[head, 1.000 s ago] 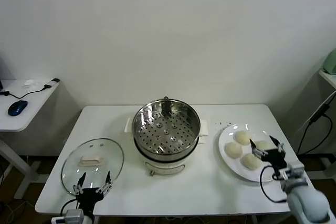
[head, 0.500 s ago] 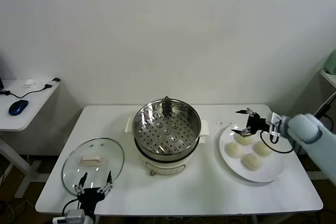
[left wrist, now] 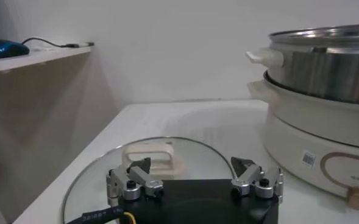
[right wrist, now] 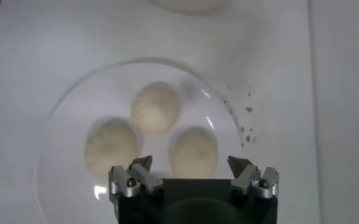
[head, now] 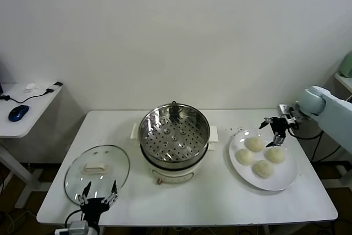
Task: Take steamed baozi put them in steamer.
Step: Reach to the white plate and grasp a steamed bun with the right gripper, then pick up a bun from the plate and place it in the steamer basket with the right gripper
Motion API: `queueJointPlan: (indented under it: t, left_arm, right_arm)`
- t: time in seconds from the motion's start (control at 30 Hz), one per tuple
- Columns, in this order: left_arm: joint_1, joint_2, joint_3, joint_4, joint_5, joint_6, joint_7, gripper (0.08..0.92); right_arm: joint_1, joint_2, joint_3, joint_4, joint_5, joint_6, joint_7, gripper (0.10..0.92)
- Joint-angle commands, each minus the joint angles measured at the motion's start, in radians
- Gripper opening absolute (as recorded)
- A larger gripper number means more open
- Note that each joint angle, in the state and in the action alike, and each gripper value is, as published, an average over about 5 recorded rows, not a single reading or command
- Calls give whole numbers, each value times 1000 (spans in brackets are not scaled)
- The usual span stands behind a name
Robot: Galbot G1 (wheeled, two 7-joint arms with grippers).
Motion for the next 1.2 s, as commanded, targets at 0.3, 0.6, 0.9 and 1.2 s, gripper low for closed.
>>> queueJointPlan:
  t: [0.3, 0.6, 0.9, 1.2]
  left_arm:
    - [16, -4, -2, 3, 3, -10, 0, 823]
    - [13, -12, 4, -1, 5, -7, 1, 823]
    - [14, -14, 6, -2, 5, -7, -1, 823]
    - [30, -15, 21, -17, 13, -11, -2, 823]
  right_arm:
    - [-72, 215, 4, -292, -48, -34, 21, 823]
    - [-114, 284, 49, -367, -100, -38, 41, 814]
    - [-113, 283, 72, -368, -105, -38, 50, 675]
    - [174, 160, -150, -87, 93, -46, 10, 662]
